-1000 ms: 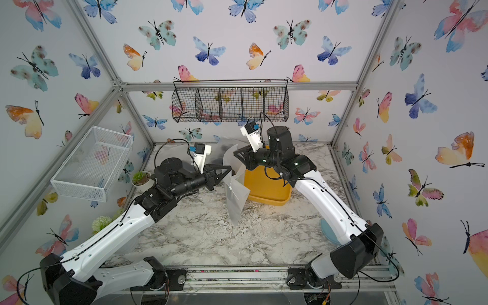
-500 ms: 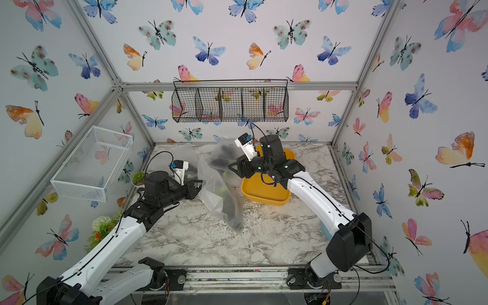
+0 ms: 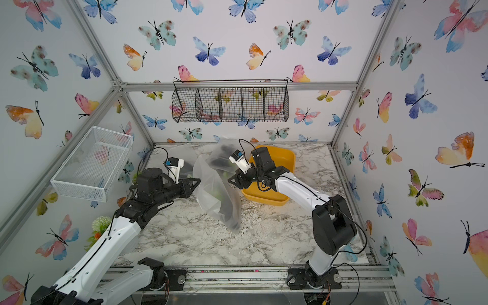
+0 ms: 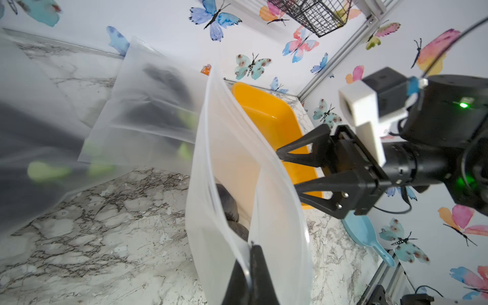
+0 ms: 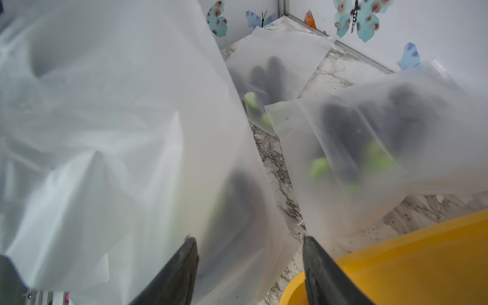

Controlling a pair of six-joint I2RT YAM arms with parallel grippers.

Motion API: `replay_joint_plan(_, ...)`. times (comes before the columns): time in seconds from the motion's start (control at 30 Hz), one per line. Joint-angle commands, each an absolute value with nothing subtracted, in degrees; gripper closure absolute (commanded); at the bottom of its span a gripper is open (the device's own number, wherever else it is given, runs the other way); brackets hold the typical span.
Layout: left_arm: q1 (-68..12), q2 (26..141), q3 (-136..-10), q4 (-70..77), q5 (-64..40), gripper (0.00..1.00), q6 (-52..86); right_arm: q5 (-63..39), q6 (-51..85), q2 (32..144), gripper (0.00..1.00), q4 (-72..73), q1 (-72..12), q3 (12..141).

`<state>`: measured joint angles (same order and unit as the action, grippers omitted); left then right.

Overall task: Place the eggplant in a zip-top bag and seal the zipper
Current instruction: Adjust the zipper food storage bag at the center of the board.

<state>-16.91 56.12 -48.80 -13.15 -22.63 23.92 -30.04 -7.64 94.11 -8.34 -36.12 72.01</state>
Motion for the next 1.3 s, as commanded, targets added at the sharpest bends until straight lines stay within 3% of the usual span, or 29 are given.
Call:
replay_joint_plan(0.0, -16.1, 55.8, -48.6, -10.6, -18.3, 1.0, 30.5, -27.1, -8.0, 85.4, 0.35, -2.3, -39.8, 64.9)
replay_joint_plan(0.13, -16.1, 55.0, -48.0, -7.7, -18.0, 1.0, 38.9, -19.3, -6.2, 78.5, 0.35, 3.2, -45.6, 58.0)
replay_joint_plan(0.37, -16.2, 53.1, -43.5, -2.9, -12.8, 1.0, 57.4, -12.7, -6.8, 79.3, 0.38, 4.9, -55.0, 61.5)
replay_joint_plan(0.77, -17.6, 53.3, -44.8, -4.8, -9.3, 1.0, 58.4, 2.0, -9.8, 88.1, 0.37, 5.2, -66.1, 65.4)
replay_joint_plan(0.97, -17.8, 53.2, -44.6, -4.6, -9.2, 1.0, 58.6, 9.1, -10.0, 91.6, 0.38, 8.9, -67.7, 66.0)
replay_joint_plan(1.03, -17.8, 53.2, -44.6, -4.4, -9.2, 1.0, 58.8, 10.2, -10.1, 92.3, 0.46, 9.2, -68.0, 66.6)
replay_joint_plan(1.27, -18.0, 53.1, -44.2, -4.1, -9.7, 1.0, 58.8, 13.0, -9.3, 90.7, 0.92, 14.5, -68.3, 65.0)
